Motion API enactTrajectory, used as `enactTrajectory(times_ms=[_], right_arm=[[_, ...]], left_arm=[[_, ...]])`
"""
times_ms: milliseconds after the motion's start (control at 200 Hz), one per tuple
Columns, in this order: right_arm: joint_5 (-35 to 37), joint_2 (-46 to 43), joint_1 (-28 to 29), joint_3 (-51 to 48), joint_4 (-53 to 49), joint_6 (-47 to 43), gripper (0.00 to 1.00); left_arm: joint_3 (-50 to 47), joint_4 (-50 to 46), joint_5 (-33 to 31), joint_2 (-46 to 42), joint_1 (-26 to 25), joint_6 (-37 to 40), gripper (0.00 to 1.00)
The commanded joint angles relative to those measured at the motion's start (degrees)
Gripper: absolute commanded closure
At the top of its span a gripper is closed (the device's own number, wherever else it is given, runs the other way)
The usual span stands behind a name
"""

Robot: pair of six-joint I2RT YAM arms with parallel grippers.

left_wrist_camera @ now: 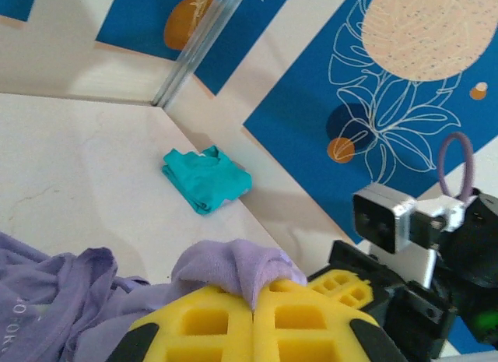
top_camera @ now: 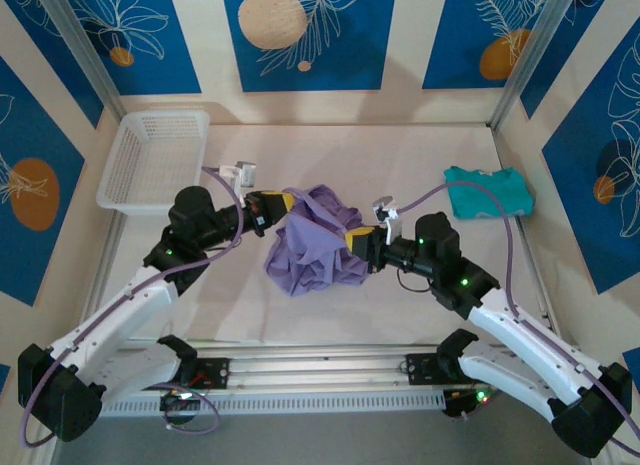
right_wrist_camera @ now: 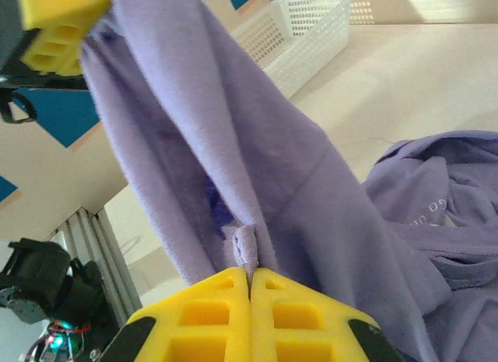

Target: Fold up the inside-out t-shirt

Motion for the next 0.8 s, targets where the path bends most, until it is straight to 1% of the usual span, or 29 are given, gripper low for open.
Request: enactTrajectory(times_ms=[0,100,200,325,490,580,600,620,665,670,675,700,745,785,795], right_arm=[[3.59,0.68,-0.02,0.75,0.88,-0.24,0.88],[5.64,0.85,1.78,3.53,-2.21,-6.48,0.75],[7.74,1.5,3.89,6.51,-3.78,-12.11,0.65],[6.27,4.85,5.5,9.78,-4.02,-15.18,0.56],[4.41,11.07,7.13,13.18,-2.88,-16.09,0.51],[2.8,14.01,7.51,14.42,-1.67,-15.44,0.5],[2.85,14.61,7.57,14.69,-1.63,-15.24,0.51],[3.05,15.13,7.61,14.97,-1.78,-15.01,0.55],[3.75,15.77,7.35,15.71,-2.62,-14.53,0.69],[3.75,15.77,7.35,15.71,-2.62,-14.53,0.69],[3.65,15.78,7.24,15.77,-2.87,-14.45,0.74],[2.93,15.64,6.81,15.95,-3.2,-14.16,0.83],[-0.66,14.56,5.49,15.46,-2.49,-12.91,0.93],[-4.87,13.4,3.9,14.5,-0.72,-11.17,0.97],[-7.16,12.92,3.1,13.95,0.39,-10.24,0.98]], left_arm=[[-0.46,5.2,4.54,-0.83,0.35,-0.95,1.0],[-0.2,5.53,6.7,-0.04,0.27,-0.72,1.0],[0.14,5.53,8.1,0.86,0.09,-0.58,1.0],[0.33,5.39,8.41,1.75,-0.37,-0.31,1.0],[0.85,5.04,8.82,2.51,-0.93,-0.03,1.0],[1.03,4.34,8.68,2.47,-1.08,0.45,1.0],[1.11,4.18,8.68,2.39,-1.03,0.55,1.0],[1.16,3.94,8.61,2.36,-1.02,0.63,1.0],[1.2,3.34,8.19,2.05,-1.06,1.06,1.0],[1.2,3.25,8.13,2.0,-1.07,1.13,1.0],[1.2,3.11,8.05,1.97,-1.03,1.21,1.0],[1.2,2.37,7.42,1.76,-1.05,1.58,1.0],[1.37,0.34,5.29,1.27,-0.95,2.55,1.0],[1.53,-1.92,2.79,0.83,-0.89,3.48,1.0],[1.59,-2.55,2.27,0.76,-0.85,3.79,1.0]])
